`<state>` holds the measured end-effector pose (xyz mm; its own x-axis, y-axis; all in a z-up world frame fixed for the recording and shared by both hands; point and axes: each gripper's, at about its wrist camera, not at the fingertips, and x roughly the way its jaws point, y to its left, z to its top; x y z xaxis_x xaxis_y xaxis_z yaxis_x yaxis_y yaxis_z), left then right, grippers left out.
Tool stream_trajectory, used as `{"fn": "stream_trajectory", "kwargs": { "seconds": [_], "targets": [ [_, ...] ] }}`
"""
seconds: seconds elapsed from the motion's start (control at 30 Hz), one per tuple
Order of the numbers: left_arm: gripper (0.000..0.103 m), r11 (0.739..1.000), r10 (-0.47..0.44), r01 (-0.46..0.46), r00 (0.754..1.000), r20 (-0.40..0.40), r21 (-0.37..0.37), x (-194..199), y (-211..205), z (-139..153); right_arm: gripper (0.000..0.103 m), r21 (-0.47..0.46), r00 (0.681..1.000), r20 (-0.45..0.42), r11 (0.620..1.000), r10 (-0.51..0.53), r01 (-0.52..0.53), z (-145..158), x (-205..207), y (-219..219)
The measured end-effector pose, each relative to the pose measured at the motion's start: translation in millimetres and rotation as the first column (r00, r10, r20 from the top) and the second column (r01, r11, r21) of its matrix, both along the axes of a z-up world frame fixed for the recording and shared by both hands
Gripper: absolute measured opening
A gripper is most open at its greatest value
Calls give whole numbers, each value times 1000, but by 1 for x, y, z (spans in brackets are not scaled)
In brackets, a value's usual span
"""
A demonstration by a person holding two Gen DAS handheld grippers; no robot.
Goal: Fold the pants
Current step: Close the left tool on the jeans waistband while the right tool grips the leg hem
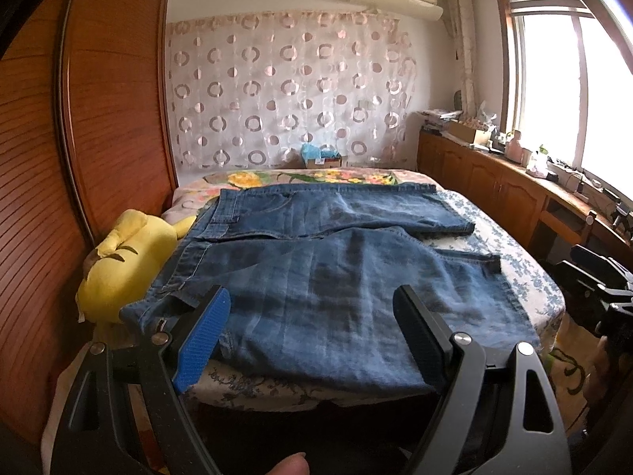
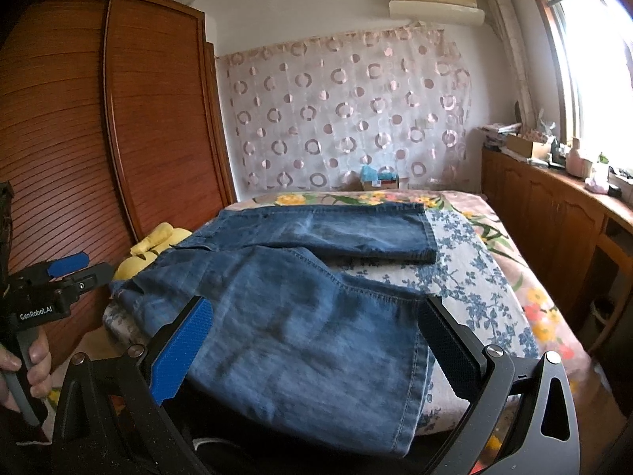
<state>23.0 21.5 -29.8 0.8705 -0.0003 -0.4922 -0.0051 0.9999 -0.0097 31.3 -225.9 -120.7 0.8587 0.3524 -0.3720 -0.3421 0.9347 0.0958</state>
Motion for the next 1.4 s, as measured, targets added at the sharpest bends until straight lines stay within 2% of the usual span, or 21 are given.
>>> {"fn": "stream_trajectory", "kwargs": {
  "seconds": [0.43, 0.6, 0.83, 0.93, 1.07, 1.3, 1.4],
  "targets": [
    [85, 998, 57, -57, 996, -65, -4, 21, 48, -33, 103, -97, 999, 25, 995, -30, 33, -10, 11, -7],
    [85, 997, 81, -82, 993, -85, -10, 27, 71, -44, 102, -106, 998, -58, 994, -24, 18, -13, 20, -15],
    [85, 993, 106, -111, 989, -99, -38, 29, 100, -55, 87, -132, 984, -180, 991, 1, -25, -19, 31, -21],
    [85, 991, 108, -116, 988, -112, -67, 29, 112, -62, 85, -136, 975, -224, 991, -11, -20, -24, 33, -28],
    [84, 987, 129, -139, 984, -121, -80, 30, 129, -66, 84, -154, 966, -258, 988, -32, -9, -25, 33, -28],
    [70, 976, 179, -192, 975, -134, -99, 39, 157, -74, 84, -171, 957, -287, 985, -47, -3, -18, 30, -27],
    [69, 967, 218, -233, 965, -144, -99, 47, 173, -84, 84, -175, 957, -286, 984, -47, -4, -20, 26, -24]
  ]
}}
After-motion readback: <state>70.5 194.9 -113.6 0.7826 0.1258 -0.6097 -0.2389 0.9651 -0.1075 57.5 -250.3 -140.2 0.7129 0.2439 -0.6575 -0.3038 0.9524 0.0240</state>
